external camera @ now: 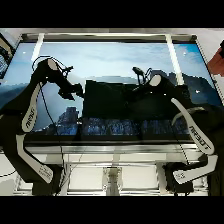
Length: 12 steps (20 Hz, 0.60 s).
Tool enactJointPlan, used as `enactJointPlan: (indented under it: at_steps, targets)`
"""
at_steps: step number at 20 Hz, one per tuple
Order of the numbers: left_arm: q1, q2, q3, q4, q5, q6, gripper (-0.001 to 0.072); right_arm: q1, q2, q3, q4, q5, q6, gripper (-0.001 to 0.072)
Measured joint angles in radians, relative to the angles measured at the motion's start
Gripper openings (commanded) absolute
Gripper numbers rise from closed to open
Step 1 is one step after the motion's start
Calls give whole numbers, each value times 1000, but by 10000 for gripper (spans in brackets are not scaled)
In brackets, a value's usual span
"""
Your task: Fold the clothes and pants, and hang the long-sleeved shirts on hangers.
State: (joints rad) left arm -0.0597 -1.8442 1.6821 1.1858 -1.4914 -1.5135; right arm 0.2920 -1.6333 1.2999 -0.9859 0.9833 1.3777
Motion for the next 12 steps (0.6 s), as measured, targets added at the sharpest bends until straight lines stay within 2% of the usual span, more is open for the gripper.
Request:
enactJointPlan:
  at_steps: [3,8,12]
  targets:
    - [1,-16,-6,-44,27,-2,692,16,-51,17,-25,47,34,124]
    - [-12,-35,-10,-82,50,-2,692,23,-81,26,-166,137,131,123]
    - [-19,-48,-13,-83,56,-2,692,24,-85,28,-250,219,164,127]
